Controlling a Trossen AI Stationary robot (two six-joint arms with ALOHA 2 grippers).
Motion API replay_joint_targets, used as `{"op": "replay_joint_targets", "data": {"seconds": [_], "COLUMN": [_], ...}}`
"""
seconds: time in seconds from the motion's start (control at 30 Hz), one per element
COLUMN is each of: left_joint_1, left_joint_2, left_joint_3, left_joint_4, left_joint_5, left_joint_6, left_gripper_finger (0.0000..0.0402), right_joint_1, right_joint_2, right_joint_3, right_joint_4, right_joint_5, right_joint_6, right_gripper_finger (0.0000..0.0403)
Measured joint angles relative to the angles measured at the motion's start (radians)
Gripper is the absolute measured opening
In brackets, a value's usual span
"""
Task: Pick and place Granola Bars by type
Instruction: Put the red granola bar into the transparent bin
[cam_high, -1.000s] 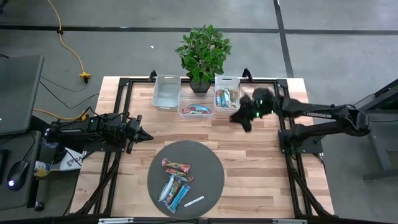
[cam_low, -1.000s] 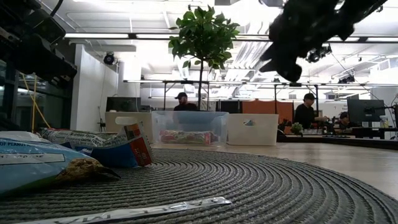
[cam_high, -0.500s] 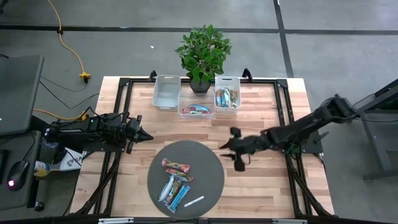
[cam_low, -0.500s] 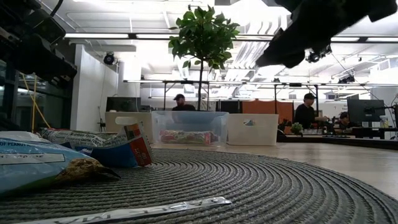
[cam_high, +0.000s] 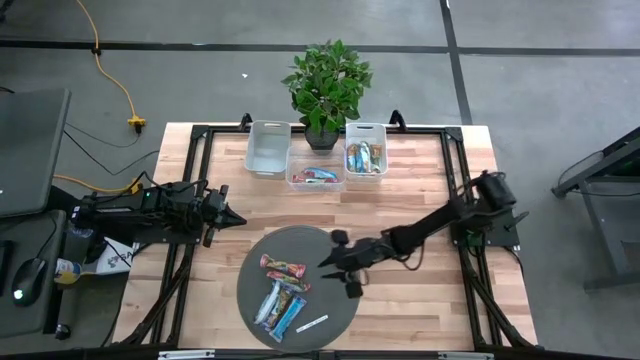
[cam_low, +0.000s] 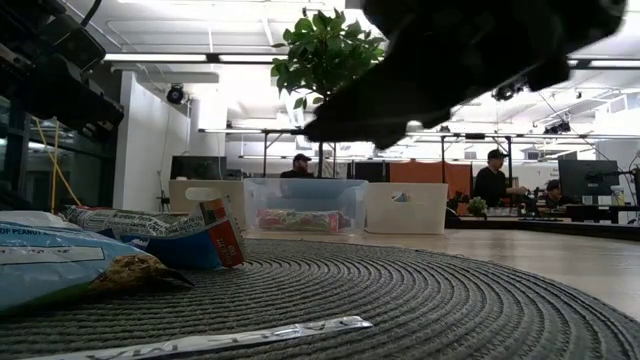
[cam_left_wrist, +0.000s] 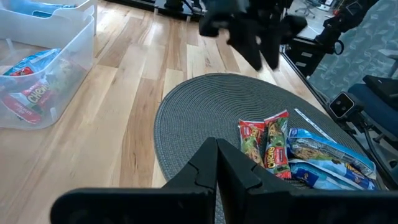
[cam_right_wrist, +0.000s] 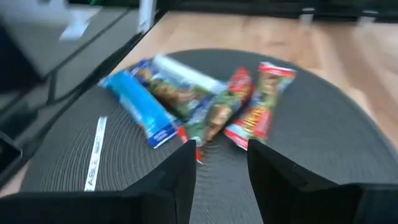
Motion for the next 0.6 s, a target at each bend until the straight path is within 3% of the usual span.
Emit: {"op": "replay_joint_targets", "data": {"seconds": [0.17, 0.33, 0.4, 0.6], "left_joint_1": [0.0, 0.0, 0.0, 0.0], "left_joint_2": [0.0, 0.0, 0.0, 0.0], "left_joint_3": [0.0, 0.0, 0.0, 0.0], "left_joint_4": [0.0, 0.0, 0.0, 0.0], "left_joint_5": [0.0, 0.0, 0.0, 0.0], "left_joint_6": [0.0, 0.0, 0.0, 0.0], "left_gripper_finger": [0.0001, 0.0001, 0.0001, 0.0001], "right_joint_1": [-0.009, -0.027, -0.045, -0.12], "right_joint_2": [0.083, 0.115, 0.12, 0.121], "right_joint_3": [0.192, 0.321, 0.353, 0.446], "right_joint_4": [-0.259, -0.458, -0.49, -0.612], "right_joint_5": [-0.037, 0.056, 0.063, 0.009], "right_joint_6": [-0.227, -0.392, -0.375, -0.082], "right_gripper_finger": [0.0126, 0.0126, 0.0126, 0.0126]}}
